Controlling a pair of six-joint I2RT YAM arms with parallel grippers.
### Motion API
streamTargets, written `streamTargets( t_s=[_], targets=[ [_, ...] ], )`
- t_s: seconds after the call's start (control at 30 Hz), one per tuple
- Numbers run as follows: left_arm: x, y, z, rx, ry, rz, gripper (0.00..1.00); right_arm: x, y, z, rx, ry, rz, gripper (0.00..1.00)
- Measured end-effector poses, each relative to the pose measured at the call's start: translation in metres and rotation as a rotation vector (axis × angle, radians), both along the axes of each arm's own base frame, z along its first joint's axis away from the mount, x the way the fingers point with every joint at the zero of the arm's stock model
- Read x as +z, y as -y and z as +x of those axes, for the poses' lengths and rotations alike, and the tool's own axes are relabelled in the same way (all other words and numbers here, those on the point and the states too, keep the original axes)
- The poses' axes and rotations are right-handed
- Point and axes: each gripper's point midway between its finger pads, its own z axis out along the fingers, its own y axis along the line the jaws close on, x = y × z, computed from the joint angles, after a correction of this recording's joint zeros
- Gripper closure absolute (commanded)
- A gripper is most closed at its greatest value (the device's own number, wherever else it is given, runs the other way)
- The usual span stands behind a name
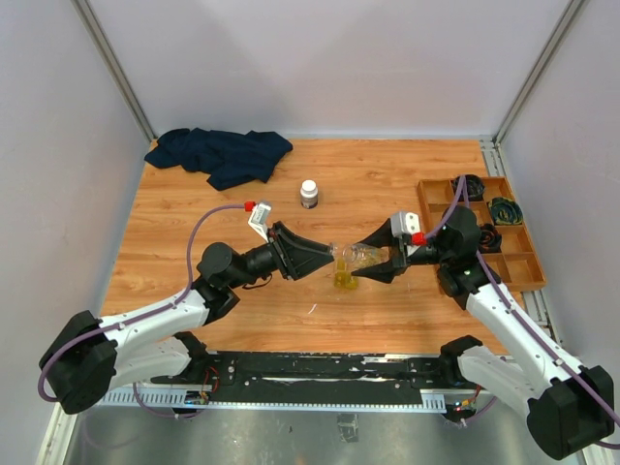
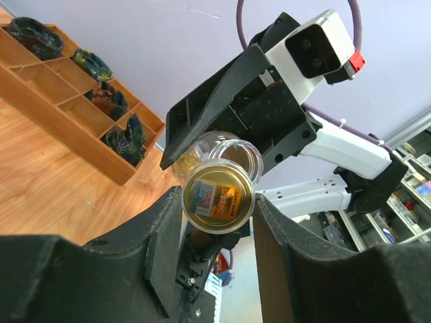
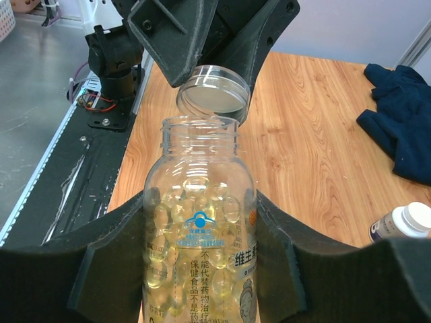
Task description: Sort the pills into containers
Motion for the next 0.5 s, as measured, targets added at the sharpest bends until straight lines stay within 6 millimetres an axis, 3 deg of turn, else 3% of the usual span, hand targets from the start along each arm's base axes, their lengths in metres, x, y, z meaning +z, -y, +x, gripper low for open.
streamTargets(
  t_s=[0.5],
  targets=[
    [-0.0003, 0.0014, -0.0015, -0.002, 0.0, 0.0, 0.8, -0.0029, -0.0003, -0.0004, 0.0, -0.001, -0.008, 0.99]
  ],
)
